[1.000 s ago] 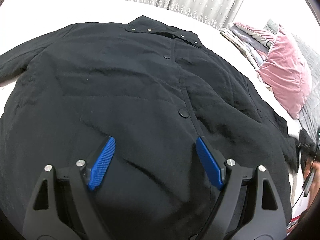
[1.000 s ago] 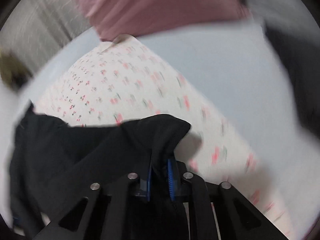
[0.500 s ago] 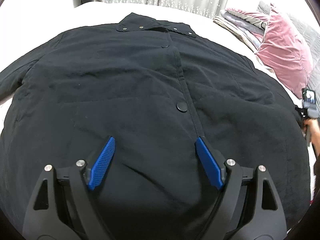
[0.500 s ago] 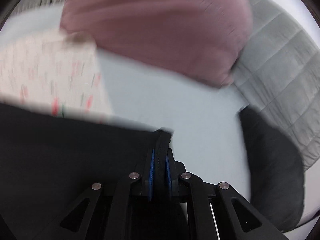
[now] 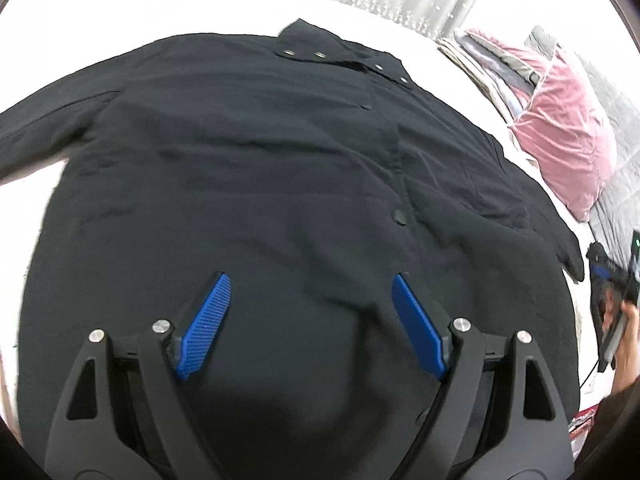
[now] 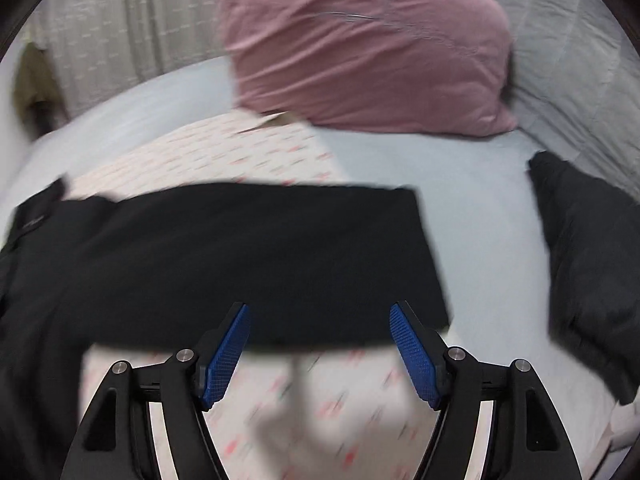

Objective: Fold large clothes

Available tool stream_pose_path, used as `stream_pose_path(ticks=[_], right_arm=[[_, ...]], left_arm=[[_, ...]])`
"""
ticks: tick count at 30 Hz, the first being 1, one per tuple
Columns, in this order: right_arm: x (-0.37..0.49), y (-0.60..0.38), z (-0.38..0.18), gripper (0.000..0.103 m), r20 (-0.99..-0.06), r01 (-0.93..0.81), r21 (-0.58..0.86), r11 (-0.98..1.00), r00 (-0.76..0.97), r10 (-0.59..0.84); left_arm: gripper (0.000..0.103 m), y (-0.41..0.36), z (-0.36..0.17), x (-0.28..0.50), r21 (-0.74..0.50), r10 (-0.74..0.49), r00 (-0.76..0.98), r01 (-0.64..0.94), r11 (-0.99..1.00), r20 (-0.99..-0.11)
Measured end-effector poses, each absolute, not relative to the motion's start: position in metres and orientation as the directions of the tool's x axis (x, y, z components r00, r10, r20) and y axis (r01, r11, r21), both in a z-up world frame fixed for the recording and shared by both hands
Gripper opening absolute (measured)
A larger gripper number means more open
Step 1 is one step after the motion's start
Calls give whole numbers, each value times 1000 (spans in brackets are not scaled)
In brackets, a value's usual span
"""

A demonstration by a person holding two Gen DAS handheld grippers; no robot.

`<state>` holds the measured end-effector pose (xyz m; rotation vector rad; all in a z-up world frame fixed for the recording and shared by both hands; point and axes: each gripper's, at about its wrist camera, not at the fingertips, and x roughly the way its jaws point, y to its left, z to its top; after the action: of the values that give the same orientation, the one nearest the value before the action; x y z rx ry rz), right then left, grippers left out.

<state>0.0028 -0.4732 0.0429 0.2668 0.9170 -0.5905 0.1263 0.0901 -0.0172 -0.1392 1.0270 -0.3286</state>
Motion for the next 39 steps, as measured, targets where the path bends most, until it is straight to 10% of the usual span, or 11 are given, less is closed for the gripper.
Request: stream_pose_path(ticks=[29, 30, 32, 33, 39], right_arm=[[-137, -366, -26, 74, -817, 384, 535, 753, 464, 343], [-139, -365, -26, 74, -811, 379, 544, 748, 465, 354], [-139, -360, -28, 74, -804, 371, 558, 742, 462, 374], [-139, -359, -28, 74, -805, 370, 557, 744, 460, 374], [-142, -349, -12, 74, -810, 352, 540, 765, 463, 359]], left_arm=[[83, 276, -59, 13, -362, -383, 229, 131, 923, -895], [80, 277, -60, 8, -352, -377, 230, 143, 925, -897], [20, 272, -60, 3, -379, -406, 214, 156, 912, -889], [11, 273, -58, 1, -457, -474, 191, 127, 880, -860], [7, 316, 22, -20, -647, -607, 456, 85, 758, -651]])
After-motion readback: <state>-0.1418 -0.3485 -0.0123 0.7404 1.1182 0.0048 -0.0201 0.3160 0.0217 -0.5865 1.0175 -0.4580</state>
